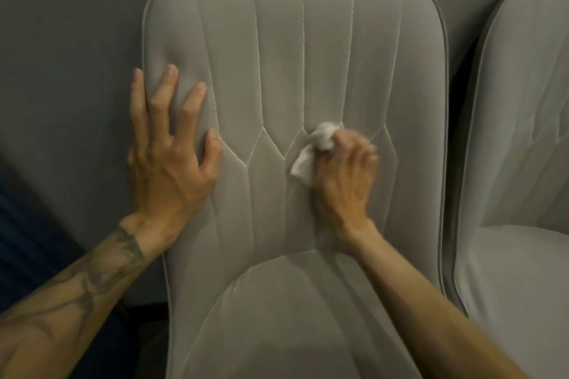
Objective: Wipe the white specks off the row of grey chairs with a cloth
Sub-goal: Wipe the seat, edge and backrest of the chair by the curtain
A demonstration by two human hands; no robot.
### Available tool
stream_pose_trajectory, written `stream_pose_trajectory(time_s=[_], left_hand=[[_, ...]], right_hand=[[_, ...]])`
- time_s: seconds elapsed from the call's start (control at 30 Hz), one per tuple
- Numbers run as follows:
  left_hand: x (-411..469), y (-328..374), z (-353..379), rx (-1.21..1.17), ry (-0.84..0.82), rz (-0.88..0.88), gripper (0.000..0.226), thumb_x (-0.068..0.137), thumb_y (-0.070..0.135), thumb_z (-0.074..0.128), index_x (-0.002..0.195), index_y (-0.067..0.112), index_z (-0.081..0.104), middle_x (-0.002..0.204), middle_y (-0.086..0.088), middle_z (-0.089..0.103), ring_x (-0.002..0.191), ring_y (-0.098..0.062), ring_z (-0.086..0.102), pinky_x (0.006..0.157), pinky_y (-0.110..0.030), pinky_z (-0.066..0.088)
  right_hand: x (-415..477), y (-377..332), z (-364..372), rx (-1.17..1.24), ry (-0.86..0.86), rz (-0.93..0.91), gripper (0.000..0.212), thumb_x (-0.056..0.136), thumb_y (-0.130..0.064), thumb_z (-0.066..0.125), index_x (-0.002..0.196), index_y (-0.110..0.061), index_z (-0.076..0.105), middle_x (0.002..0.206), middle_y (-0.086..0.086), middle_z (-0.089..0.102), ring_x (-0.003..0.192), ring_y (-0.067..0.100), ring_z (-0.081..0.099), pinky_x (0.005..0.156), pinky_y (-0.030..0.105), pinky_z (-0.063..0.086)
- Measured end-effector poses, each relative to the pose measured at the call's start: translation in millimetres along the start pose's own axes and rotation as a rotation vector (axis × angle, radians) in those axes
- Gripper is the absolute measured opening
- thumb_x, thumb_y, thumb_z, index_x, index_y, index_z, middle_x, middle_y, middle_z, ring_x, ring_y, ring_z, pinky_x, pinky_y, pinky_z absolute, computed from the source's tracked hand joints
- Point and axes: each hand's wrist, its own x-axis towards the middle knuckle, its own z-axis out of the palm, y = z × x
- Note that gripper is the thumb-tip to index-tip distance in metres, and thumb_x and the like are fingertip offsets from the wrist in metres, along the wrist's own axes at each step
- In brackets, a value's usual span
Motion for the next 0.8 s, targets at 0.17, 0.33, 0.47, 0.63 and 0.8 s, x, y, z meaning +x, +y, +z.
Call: stream_pose_trajectory(time_s=[0.17, 0.33, 0.47, 0.63, 0.8], left_hand=[[0, 3, 0, 0.009, 0.01, -0.007, 0.056, 0.103, 0.03, 0.054, 0.158, 0.023, 0.043, 0.171, -0.009, 0.029, 0.162, -0.039, 0.014, 0.101, -0.061, 0.053], [0, 1, 0, 0.006, 0.007, 0.011, 0.057, 0.103, 0.029, 0.053, 0.158, 0.023, 0.042, 0.171, -0.009, 0.028, 0.161, -0.039, 0.014, 0.099, -0.062, 0.055], [0, 2, 2, 0.006, 0.027, -0.002, 0.055, 0.103, 0.031, 0.052, 0.157, 0.023, 0.044, 0.171, -0.008, 0.029, 0.162, -0.038, 0.014, 0.1, -0.059, 0.055], [0, 2, 3, 0.008, 0.055, 0.032, 0.055, 0.101, 0.022, 0.055, 0.156, 0.018, 0.047, 0.169, -0.013, 0.033, 0.159, -0.045, 0.019, 0.118, -0.052, 0.042], [1, 3, 3, 0.001, 0.071, 0.029, 0.056, 0.1, 0.019, 0.054, 0.156, 0.017, 0.048, 0.169, -0.013, 0.033, 0.159, -0.045, 0.019, 0.127, -0.042, 0.028]], right_hand=[[-30, -65, 18, 0.164, 0.044, 0.259, 0.027, 0.099, -0.022, 0.049, 0.121, -0.007, 0.048, 0.115, 0.015, 0.058, 0.104, 0.03, 0.049, 0.095, 0.041, 0.037], [-58, -74, 11, 0.25, -0.234, -0.165, 0.029, 0.098, -0.024, 0.045, 0.125, -0.013, 0.044, 0.12, 0.009, 0.053, 0.103, 0.029, 0.051, 0.092, 0.037, 0.036], [-10, -24, 3, 0.083, 0.031, 0.244, 0.023, 0.1, -0.021, 0.047, 0.117, -0.006, 0.051, 0.115, 0.013, 0.06, 0.104, 0.029, 0.05, 0.092, 0.039, 0.037], [-66, -131, 7, 0.427, -0.336, 0.223, 0.033, 0.096, -0.031, 0.041, 0.108, -0.01, 0.063, 0.103, 0.007, 0.062, 0.092, 0.026, 0.052, 0.084, 0.043, 0.042], [-43, -85, 0, 0.374, -0.272, 0.114, 0.026, 0.094, -0.02, 0.046, 0.109, -0.004, 0.061, 0.106, 0.013, 0.062, 0.095, 0.027, 0.049, 0.087, 0.042, 0.04]])
